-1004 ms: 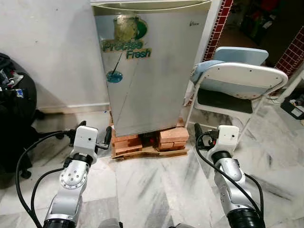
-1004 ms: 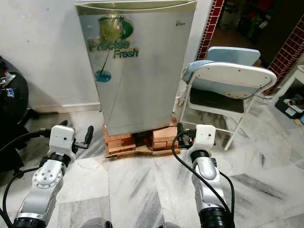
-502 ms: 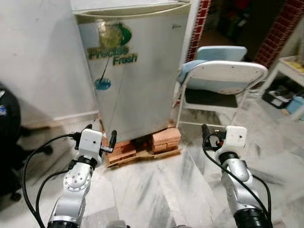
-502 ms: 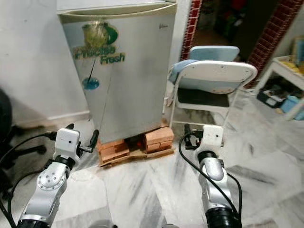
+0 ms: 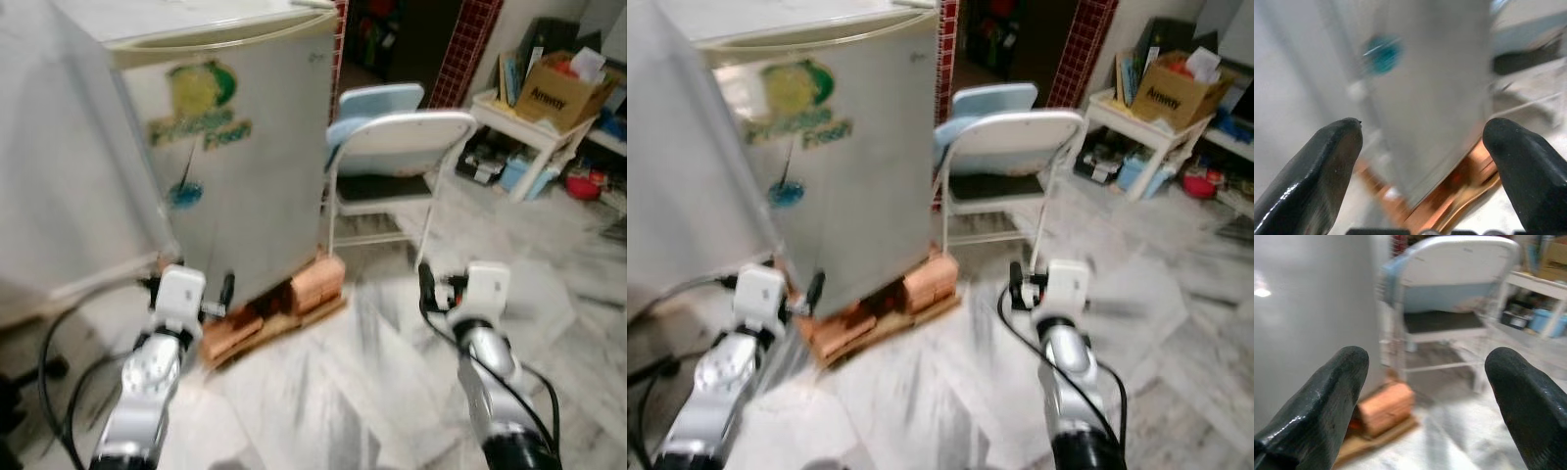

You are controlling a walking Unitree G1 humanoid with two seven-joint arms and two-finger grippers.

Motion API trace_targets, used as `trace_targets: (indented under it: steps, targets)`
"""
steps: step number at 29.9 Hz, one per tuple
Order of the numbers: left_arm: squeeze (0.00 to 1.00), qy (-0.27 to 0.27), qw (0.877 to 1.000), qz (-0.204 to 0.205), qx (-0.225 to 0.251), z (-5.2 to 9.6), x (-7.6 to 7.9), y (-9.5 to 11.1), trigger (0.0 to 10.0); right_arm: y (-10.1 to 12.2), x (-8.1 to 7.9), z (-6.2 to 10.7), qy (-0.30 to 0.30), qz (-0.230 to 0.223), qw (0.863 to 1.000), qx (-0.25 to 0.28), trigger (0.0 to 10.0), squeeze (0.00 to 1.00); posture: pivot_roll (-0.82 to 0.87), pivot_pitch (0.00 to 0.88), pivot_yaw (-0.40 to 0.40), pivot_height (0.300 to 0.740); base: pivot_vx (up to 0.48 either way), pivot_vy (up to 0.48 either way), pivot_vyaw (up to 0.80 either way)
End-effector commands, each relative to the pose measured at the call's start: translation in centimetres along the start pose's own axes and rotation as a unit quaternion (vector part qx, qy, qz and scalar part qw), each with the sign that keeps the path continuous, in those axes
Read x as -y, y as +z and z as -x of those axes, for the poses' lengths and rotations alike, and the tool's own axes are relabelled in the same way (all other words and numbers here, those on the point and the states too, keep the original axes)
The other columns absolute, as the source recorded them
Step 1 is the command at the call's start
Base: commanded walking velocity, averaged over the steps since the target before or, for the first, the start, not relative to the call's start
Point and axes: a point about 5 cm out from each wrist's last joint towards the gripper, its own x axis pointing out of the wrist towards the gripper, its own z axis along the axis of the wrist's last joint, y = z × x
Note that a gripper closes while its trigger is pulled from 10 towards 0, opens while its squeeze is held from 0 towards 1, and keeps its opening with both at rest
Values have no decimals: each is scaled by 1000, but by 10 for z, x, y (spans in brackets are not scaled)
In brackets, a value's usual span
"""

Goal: Restocking fridge

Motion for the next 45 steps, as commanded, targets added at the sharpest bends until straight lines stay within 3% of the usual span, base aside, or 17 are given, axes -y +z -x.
trace_targets:
  steps: [1, 6, 9, 15, 18, 45]
  targets:
    - [0, -15, 1000, 10, -3, 1, 3, 0, 10000, 5, 12, 0, -13, 9, 1000, 8, 10000, 0, 47, 0, -34, 740, 0, 480, 0]
    - [0, -25, 999, 33, -19, 11, 4, -7, 10000, 4, 13, 1, -14, 10, 1000, 6, 10000, 0, 50, 0, -40, 740, 0, 480, 0]
    - [0, -24, 999, 17, -21, 14, 1, -8, 10000, 4, 13, 1, -12, 11, 1000, 5, 10000, 0, 50, 0, -45, 740, 0, 480, 0]
    - [0, 13, 1000, 6, 14, 10, -3, 3, 10000, 3, 11, 1, -10, 13, 1000, 1, 10000, 0, 54, 0, -53, 740, 0, 480, -444]
    - [0, 27, 999, 28, 15, 9, 1, 4, 10000, 2, 10, 1, -7, 16, 1000, 0, 10000, 0, 55, 0, -58, 740, 0, 480, -800]
    - [0, -18, 999, 11, 47, 1, 20, 14, 10000, 3, 6, -1, -4, 16, 1000, 2, 10000, 0, 62, 0, -49, 740, 33, 457, -604]
